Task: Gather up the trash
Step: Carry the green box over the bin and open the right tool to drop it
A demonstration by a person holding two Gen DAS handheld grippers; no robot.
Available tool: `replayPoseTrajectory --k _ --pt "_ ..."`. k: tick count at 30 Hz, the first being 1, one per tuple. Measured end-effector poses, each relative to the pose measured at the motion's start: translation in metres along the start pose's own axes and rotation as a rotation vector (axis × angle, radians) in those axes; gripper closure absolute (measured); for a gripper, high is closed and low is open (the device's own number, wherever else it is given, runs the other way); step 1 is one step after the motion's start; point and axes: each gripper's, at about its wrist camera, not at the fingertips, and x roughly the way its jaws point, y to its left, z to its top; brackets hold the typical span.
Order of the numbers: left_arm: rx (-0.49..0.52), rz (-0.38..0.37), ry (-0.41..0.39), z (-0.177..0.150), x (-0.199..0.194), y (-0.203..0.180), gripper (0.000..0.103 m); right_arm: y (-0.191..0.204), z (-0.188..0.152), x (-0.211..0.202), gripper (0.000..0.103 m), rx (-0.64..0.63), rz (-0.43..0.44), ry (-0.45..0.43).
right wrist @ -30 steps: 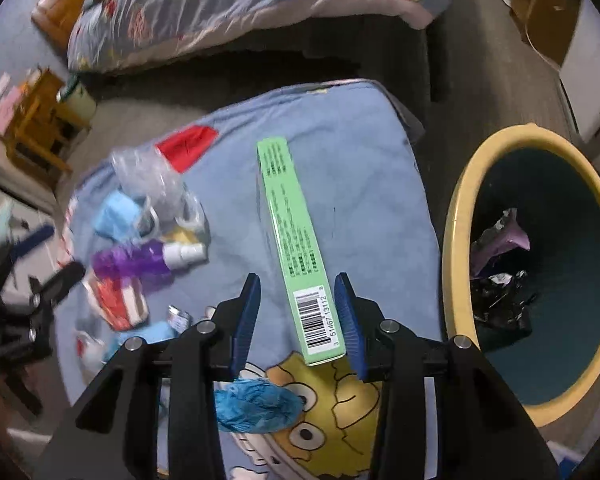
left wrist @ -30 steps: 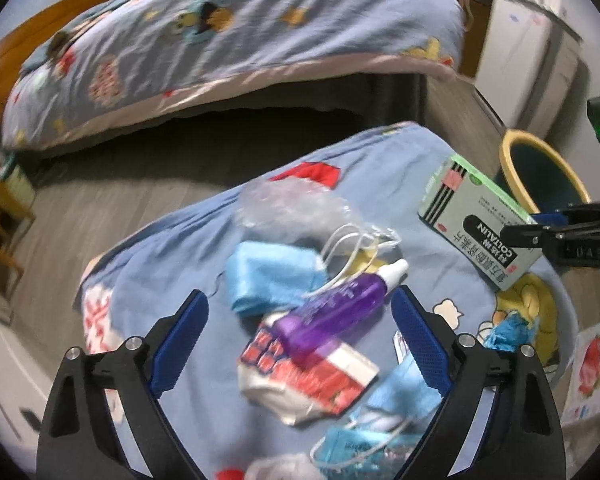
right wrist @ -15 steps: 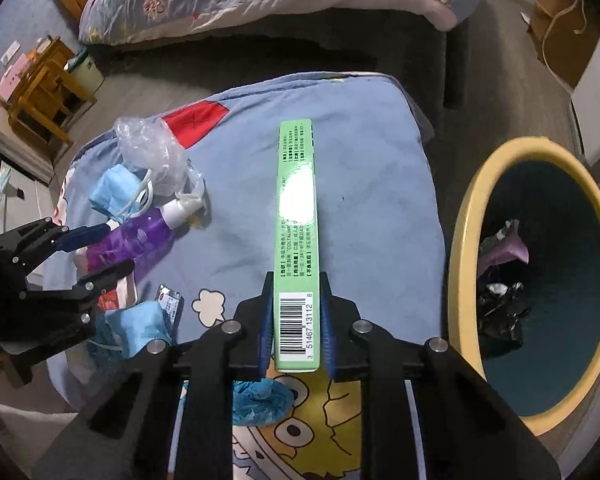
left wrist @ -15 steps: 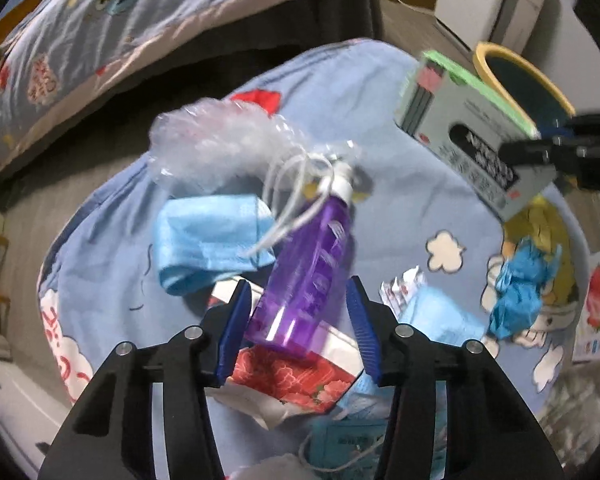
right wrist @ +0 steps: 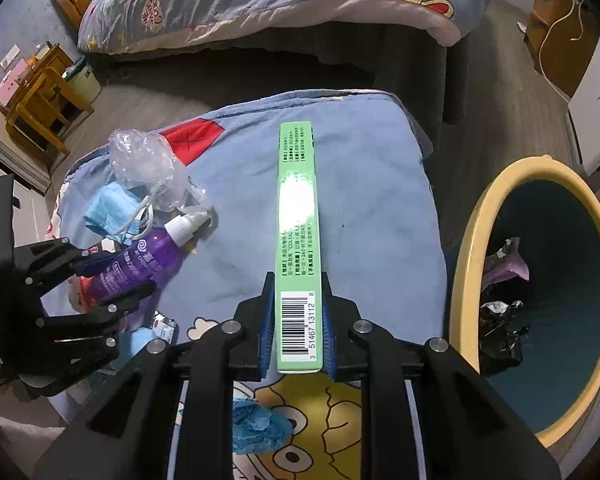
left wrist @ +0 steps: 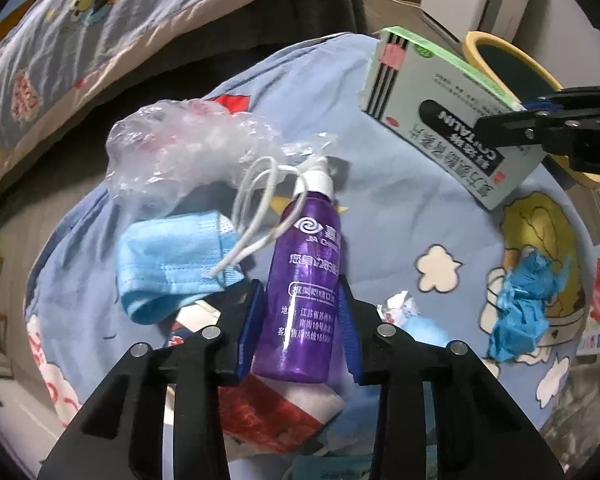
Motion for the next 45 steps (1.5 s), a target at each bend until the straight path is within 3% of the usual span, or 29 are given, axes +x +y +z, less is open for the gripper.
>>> replayPoseTrajectory --k 7,17,24,30,36,45 --pt "0.002 -0.013 -0.059 -0.004 -0.033 -0.011 0.07 -0.006 -0.001 -0.031 0.085 0.025 0.005 -0.035" --pt "-0.003 -0.025 -0.217 -0.003 -0.109 -0.032 0.07 -0.013 -0.008 -0.099 0.085 0.044 -0.01 -0.138" --pt "-0.044 -0.044 -0.334 0.013 -0.144 -0.051 0.07 -0.05 -0.022 -0.142 0.085 0.121 -0.028 -0.205" --pt "-0.038 -0.075 -0.377 0.043 -0.142 -0.086 0.07 -0.108 -0.035 -0.149 0.085 0.218 -0.095 -0.231" --pt "-0.005 -0.137 -0.38 0.072 -0.123 -0.131 0.07 -0.164 -0.051 -0.133 0.085 0.315 -0.146 -0.201" --pt "0.045 -0.209 -0.341 0.108 -0.079 -0.185 0.07 -0.203 -0.065 -0.107 0.085 0.365 -0.17 -0.149"
